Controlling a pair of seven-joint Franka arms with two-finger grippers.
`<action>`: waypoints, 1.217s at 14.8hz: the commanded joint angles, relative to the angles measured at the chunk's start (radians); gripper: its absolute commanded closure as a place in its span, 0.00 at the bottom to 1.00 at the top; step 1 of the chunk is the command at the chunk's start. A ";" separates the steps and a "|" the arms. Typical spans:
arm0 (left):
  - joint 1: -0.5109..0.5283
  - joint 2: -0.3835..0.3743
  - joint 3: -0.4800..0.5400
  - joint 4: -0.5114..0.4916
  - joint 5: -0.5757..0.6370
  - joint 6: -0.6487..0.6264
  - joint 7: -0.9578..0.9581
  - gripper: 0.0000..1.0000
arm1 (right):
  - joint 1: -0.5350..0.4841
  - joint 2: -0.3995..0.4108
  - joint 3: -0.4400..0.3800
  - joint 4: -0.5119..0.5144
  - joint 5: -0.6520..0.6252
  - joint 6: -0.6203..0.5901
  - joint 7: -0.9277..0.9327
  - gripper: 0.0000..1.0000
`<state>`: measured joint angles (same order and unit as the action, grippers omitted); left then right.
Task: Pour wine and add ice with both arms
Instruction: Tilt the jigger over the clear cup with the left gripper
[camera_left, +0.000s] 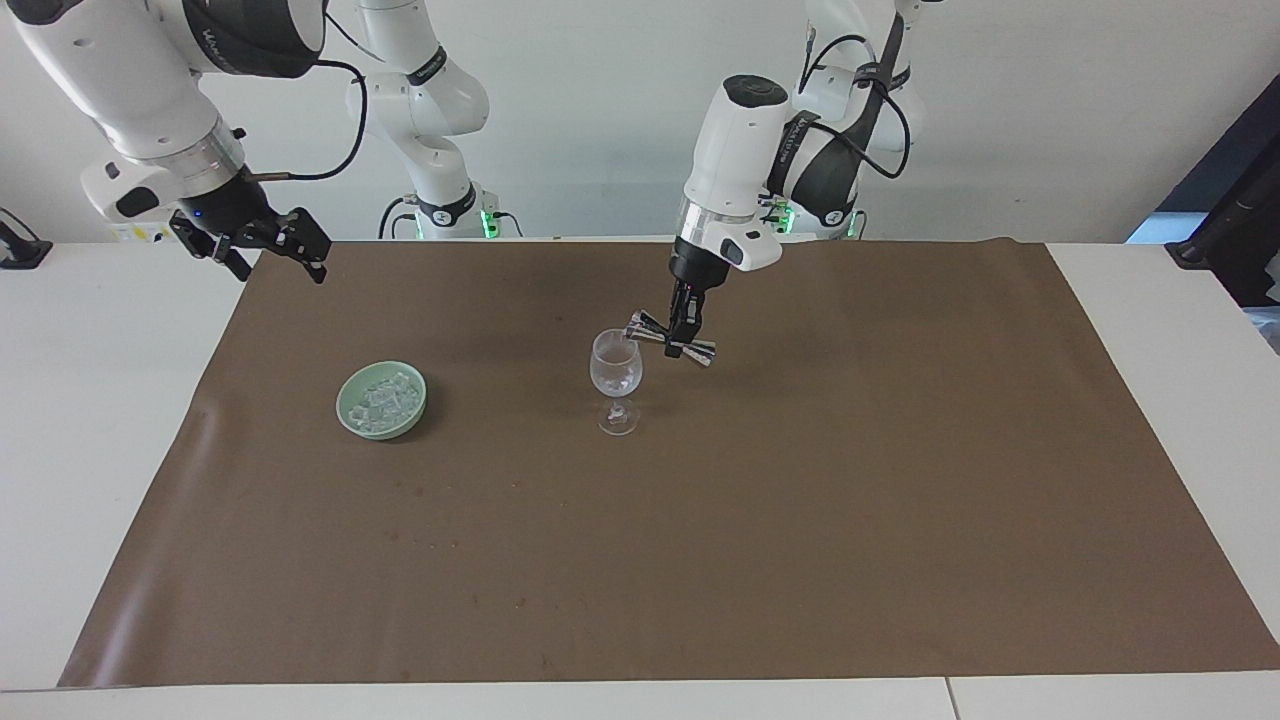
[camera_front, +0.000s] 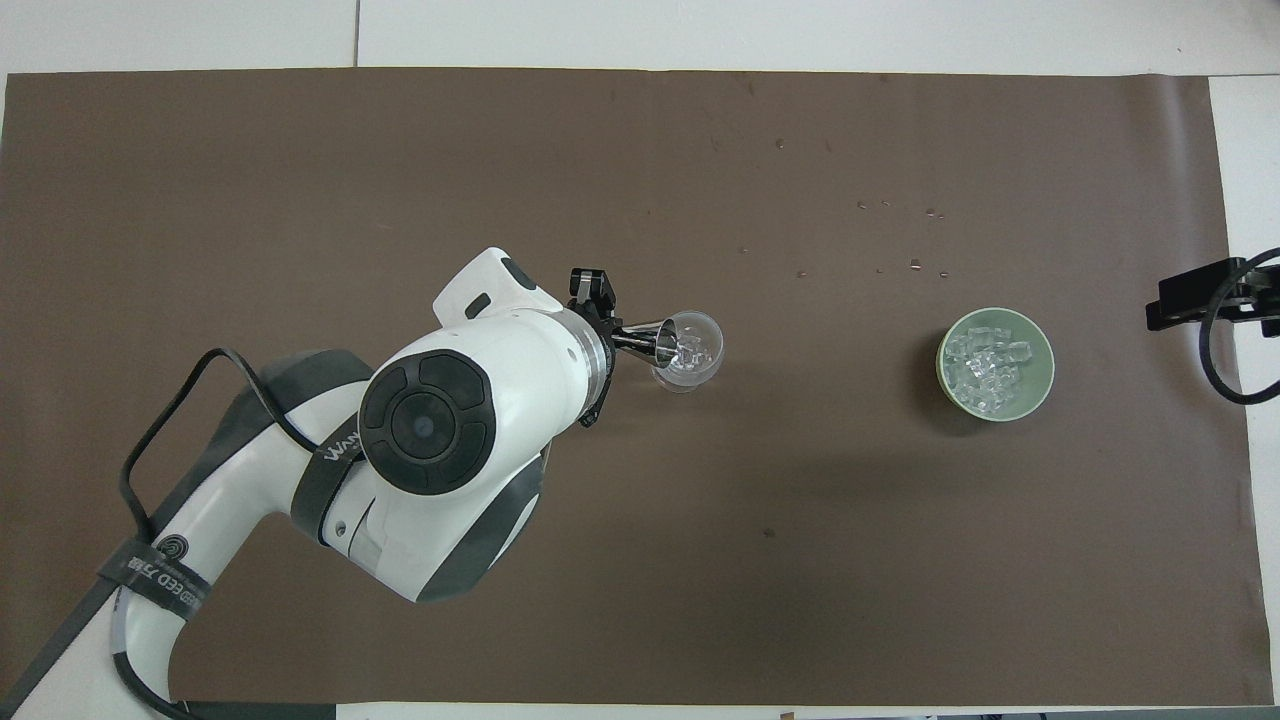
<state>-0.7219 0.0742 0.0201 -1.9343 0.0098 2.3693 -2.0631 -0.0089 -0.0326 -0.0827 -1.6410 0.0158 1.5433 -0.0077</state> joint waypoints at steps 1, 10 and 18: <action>-0.036 0.022 0.011 0.047 0.077 -0.044 -0.026 1.00 | -0.017 -0.016 0.011 -0.016 0.000 0.003 -0.015 0.00; -0.074 0.044 0.014 0.092 0.240 -0.090 -0.081 1.00 | -0.017 -0.016 0.011 -0.016 0.000 0.003 -0.015 0.00; -0.093 0.085 0.011 0.143 0.383 -0.139 -0.154 1.00 | -0.017 -0.016 0.011 -0.016 0.000 0.003 -0.015 0.00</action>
<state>-0.7930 0.1526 0.0191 -1.8190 0.3583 2.2711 -2.1945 -0.0089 -0.0326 -0.0827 -1.6410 0.0158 1.5433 -0.0077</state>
